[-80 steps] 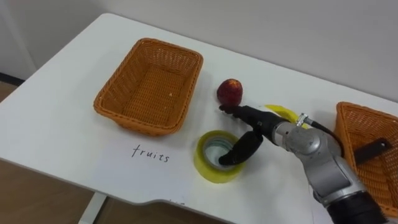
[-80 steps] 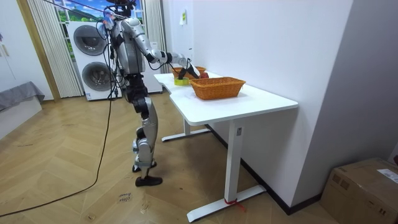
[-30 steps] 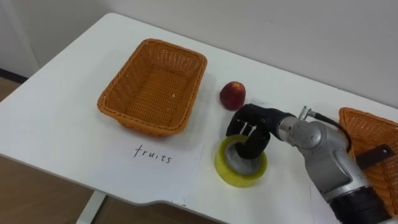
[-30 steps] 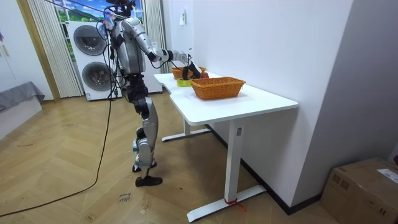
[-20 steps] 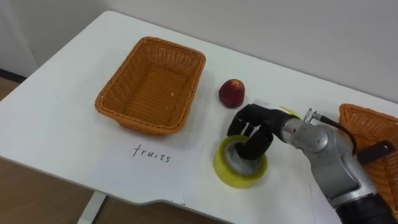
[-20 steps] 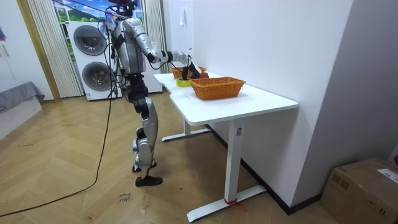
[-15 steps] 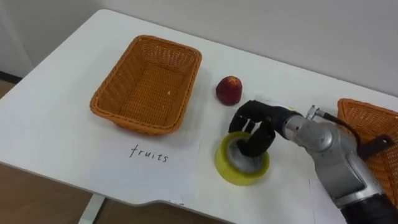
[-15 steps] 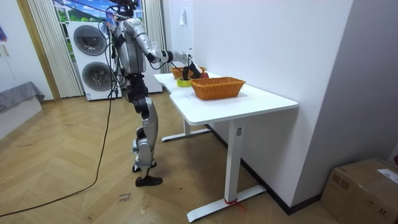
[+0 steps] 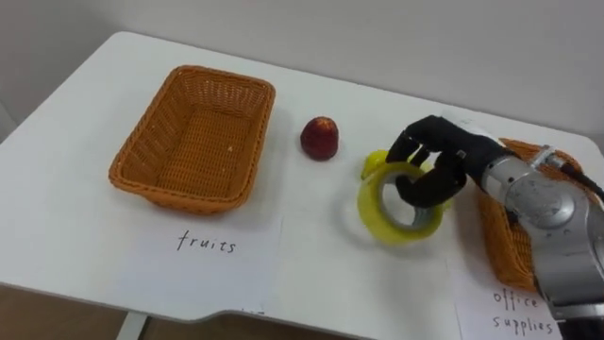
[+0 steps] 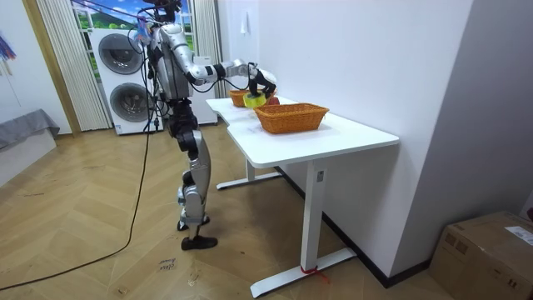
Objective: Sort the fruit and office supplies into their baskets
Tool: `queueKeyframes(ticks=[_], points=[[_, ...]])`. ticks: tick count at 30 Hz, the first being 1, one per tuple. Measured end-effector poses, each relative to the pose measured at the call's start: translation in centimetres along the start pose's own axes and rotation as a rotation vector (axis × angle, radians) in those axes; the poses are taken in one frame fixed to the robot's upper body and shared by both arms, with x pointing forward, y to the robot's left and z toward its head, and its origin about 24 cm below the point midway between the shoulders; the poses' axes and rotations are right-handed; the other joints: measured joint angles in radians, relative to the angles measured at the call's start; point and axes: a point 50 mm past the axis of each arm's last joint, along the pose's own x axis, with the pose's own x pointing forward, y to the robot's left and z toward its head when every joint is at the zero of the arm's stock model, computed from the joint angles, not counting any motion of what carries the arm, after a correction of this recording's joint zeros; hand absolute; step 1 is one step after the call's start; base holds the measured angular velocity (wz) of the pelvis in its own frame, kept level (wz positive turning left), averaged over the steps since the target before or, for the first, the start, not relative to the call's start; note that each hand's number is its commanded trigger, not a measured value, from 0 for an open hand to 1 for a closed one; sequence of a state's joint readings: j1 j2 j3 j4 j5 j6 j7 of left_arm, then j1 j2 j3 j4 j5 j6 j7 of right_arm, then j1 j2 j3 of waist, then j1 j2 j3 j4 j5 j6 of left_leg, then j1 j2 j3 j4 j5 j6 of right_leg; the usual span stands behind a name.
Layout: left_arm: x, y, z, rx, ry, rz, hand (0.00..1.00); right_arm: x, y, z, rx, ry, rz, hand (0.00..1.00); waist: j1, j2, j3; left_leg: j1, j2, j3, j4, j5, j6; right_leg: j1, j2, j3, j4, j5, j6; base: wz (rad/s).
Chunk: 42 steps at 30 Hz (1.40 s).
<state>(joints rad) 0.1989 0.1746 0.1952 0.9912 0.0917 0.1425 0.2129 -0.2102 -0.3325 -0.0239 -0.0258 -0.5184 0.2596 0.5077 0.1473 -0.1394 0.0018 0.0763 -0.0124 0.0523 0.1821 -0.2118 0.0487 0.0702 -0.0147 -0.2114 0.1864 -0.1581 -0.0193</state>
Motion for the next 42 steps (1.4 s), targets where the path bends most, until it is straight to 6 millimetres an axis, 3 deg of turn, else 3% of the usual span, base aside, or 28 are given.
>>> queueKeyframes(ticks=[11, 19, 23, 27, 35, 42], points=[[-0.2, 0.2, -1.5, 0.006, 0.035, 0.004, 0.00, -0.8, -2.3, 0.2, -0.025, -0.017, -0.158, 1.00, -0.033, 0.012, -0.0041, 0.003, 0.000, 0.000, 0.000, 0.001, 0.001, 0.003, -0.001, -0.001, 0.001, 0.000, 0.000, 0.00], [-0.2, 0.5, -1.5, -0.010, 0.025, 0.016, 0.00, -1.3, -3.6, -0.2, -0.069, -0.013, -0.210, 1.00, -0.038, 0.005, -0.0071, 0.002, 0.000, 0.000, -0.004, 0.001, 0.001, -0.001, -0.003, 0.001, 0.001, 0.000, 0.000, 0.00], [-0.1, 0.6, -1.2, -0.011, 0.014, 0.027, 0.00, -1.6, -4.3, -0.3, -0.040, -0.021, -0.252, 1.00, -0.048, -0.007, 0.0000, -0.001, 0.001, -0.001, -0.001, 0.001, 0.001, -0.002, -0.003, 0.000, 0.000, 0.000, 0.000, 0.00], [-0.2, 0.6, -1.4, -0.011, 0.018, 0.027, 0.00, -2.0, -4.8, -0.6, 0.025, -0.049, -0.284, 1.00, -0.066, -0.010, 0.0007, -0.002, 0.000, 0.000, 0.001, -0.001, 0.002, -0.003, -0.003, 0.000, 0.000, 0.000, 0.000, 0.01], [-0.1, 0.6, -1.2, -0.012, 0.009, 0.027, 0.00, -1.5, -4.4, -4.2, 0.114, 0.076, -0.293, 1.00, -0.082, -0.010, 0.0001, 0.006, 0.000, 0.002, 0.000, -0.001, 0.002, 0.006, -0.002, 0.006, 0.000, 0.001, 0.001, 0.00], [-0.2, 0.8, -1.6, -0.011, 0.014, 0.032, 0.00, -1.5, -4.5, -5.6, 0.122, 0.135, -0.297, 1.00, -0.107, -0.002, -0.0003, 0.006, 0.000, 0.003, 0.001, 0.000, 0.002, 0.005, -0.002, 0.009, 0.000, 0.001, 0.001, 0.00]])
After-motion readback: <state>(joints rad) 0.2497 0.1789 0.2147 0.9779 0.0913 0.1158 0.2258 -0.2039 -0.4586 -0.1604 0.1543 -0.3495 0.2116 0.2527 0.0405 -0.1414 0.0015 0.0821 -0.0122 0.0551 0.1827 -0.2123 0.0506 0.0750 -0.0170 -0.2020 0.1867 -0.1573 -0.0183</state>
